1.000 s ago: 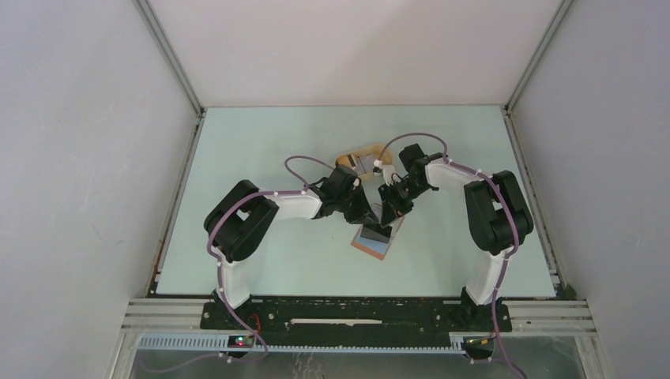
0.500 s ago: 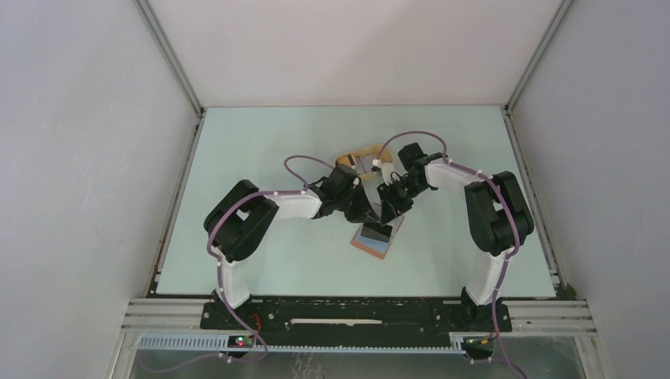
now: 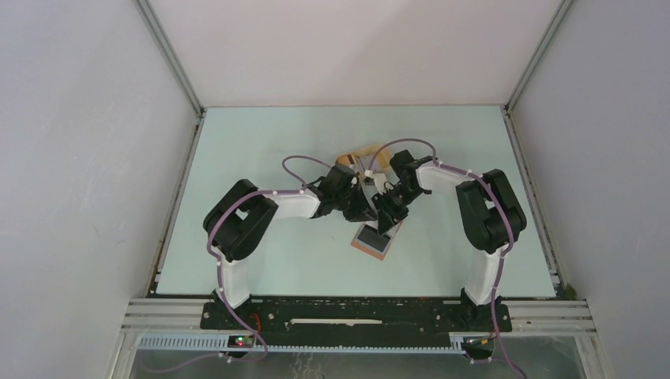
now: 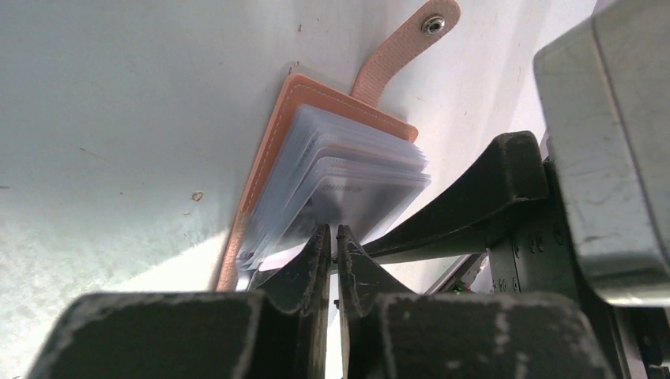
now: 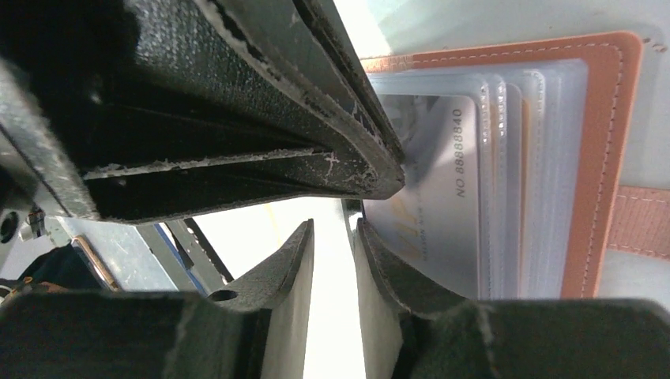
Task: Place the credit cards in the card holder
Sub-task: Insert the credit card into the card holder.
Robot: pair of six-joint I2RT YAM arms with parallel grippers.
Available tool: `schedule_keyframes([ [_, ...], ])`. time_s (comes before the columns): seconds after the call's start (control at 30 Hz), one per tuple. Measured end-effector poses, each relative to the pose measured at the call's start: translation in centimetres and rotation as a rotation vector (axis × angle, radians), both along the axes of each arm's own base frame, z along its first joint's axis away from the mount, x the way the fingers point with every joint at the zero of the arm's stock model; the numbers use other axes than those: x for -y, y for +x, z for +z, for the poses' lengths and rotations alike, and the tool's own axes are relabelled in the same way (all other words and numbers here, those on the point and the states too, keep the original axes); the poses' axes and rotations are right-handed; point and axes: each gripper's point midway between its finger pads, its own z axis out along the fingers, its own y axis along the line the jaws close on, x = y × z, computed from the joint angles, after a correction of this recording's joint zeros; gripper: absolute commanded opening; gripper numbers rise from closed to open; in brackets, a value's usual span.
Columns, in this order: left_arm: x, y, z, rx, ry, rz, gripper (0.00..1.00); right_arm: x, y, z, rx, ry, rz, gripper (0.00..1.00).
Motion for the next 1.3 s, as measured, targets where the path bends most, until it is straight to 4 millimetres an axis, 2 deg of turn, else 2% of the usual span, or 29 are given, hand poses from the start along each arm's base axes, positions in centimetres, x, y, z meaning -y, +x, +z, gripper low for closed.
schedule_keyframes([
  [0.37, 0.0, -0.2, -0.3, 0.004, -0.016, 0.000, 0.12, -0.5, -0.9, -0.3, -0.034, 0.007, 0.020, 0.36],
  [0.47, 0.0, -0.2, -0.2, 0.005, -0.018, -0.001, 0.14, -0.7, -1.0, 0.0, -0.041, 0.031, 0.027, 0.36],
  [0.6, 0.1, 0.0, -0.1, 0.014, -0.021, -0.002, 0.21, -0.5, -1.2, 1.1, -0.046, 0.087, 0.038, 0.38],
  [0.67, -0.1, 0.2, 0.2, 0.029, -0.018, 0.000, 0.24, -0.3, -0.9, 2.9, -0.008, 0.138, 0.048, 0.40],
  [0.7, -0.2, 0.3, 0.5, 0.041, -0.017, 0.000, 0.28, 0.0, -0.6, 3.1, 0.000, 0.143, 0.038, 0.41],
  [0.8, -0.7, 0.8, 2.1, 0.100, -0.012, 0.007, 0.37, 1.0, 0.7, 5.7, 0.085, 0.201, 0.015, 0.49],
  [0.87, -1.4, 1.0, 4.0, 0.157, -0.011, 0.016, 0.43, 1.7, 1.7, 7.1, 0.146, 0.217, -0.007, 0.57],
  [0.93, -2.1, 1.2, 6.1, 0.225, -0.018, 0.026, 0.48, 2.4, 2.8, 7.6, 0.193, 0.204, -0.034, 0.60],
  [1.03, -3.6, 0.8, 8.7, 0.319, -0.024, 0.044, 0.52, 3.1, 4.1, 6.6, 0.228, 0.145, -0.058, 0.64],
  [1.1, -5.0, 0.1, 9.3, 0.358, -0.015, 0.062, 0.53, 3.5, 4.6, 5.3, 0.215, 0.099, -0.079, 0.67],
  [1.2, -7.2, -1.3, 8.8, 0.381, 0.011, 0.087, 0.57, 4.3, 5.1, 3.5, 0.190, 0.041, -0.108, 0.70],
  [1.3, -9.5, -3.2, 7.1, 0.377, 0.033, 0.107, 0.58, 5.0, 5.3, 2.2, 0.159, 0.005, -0.133, 0.71],
])
